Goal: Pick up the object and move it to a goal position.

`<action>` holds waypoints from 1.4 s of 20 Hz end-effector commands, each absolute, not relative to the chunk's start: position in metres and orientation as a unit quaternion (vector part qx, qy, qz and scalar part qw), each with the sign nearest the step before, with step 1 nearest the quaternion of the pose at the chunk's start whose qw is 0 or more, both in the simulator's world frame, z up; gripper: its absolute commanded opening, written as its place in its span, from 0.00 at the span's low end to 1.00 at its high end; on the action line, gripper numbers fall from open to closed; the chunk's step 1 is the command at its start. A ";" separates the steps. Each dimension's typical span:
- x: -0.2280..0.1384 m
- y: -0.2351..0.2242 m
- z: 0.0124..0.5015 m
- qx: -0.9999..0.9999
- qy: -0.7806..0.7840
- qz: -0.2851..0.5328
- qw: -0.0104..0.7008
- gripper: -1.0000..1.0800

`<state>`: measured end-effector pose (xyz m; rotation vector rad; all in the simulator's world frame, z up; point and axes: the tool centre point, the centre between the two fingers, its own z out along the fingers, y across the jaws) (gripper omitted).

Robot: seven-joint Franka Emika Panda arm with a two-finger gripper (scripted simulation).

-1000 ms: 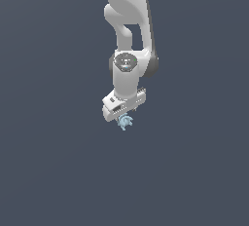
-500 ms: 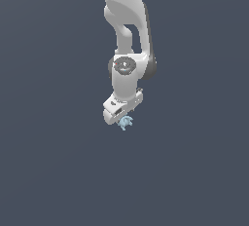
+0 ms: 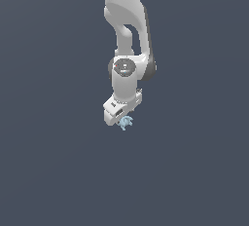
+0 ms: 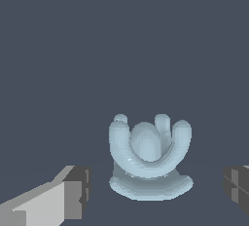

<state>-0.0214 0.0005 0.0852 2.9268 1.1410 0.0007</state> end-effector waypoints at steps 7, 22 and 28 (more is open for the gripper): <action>-0.023 0.001 0.049 0.931 0.365 0.000 0.000 0.96; -0.022 0.000 0.039 0.931 0.365 0.000 0.000 0.00; -0.024 -0.004 0.042 0.931 0.365 0.000 0.000 0.00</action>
